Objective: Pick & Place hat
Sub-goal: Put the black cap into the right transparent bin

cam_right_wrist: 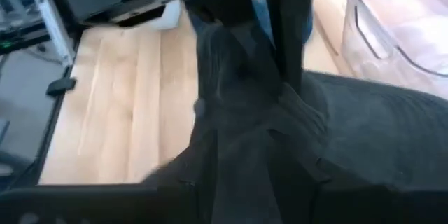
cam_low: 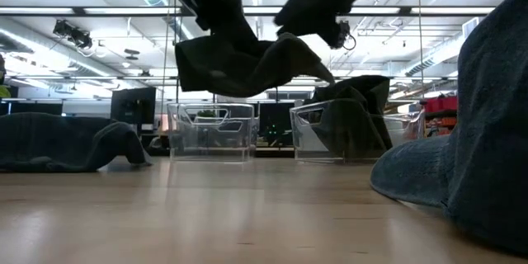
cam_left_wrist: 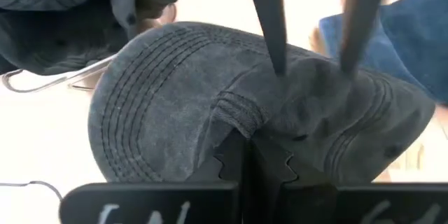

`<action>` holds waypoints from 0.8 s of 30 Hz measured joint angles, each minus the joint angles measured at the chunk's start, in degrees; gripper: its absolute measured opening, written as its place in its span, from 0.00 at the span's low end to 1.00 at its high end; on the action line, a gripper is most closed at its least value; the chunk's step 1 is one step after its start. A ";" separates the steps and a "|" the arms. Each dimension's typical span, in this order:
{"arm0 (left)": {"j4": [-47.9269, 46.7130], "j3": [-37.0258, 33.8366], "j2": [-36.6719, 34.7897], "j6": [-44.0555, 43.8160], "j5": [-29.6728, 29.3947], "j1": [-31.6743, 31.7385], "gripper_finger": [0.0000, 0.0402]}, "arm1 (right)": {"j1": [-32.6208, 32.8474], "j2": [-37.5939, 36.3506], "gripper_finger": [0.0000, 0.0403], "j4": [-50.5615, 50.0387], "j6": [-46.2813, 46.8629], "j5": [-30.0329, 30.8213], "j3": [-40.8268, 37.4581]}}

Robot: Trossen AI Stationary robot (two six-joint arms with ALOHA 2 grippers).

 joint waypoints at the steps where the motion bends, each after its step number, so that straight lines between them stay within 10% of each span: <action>1: -0.04 0.00 0.00 0.01 0.02 0.24 0.04 | 0.00 0.66 0.31 0.53 -0.01 1.17 -0.02; 16: -1.31 -0.13 0.07 -0.02 -0.39 0.23 0.04 | 0.04 7.11 0.30 7.35 -13.77 11.98 -0.13; 24: -2.08 -0.10 0.11 -0.06 0.20 0.20 0.04 | 0.65 7.10 0.10 6.54 -18.17 14.96 -0.11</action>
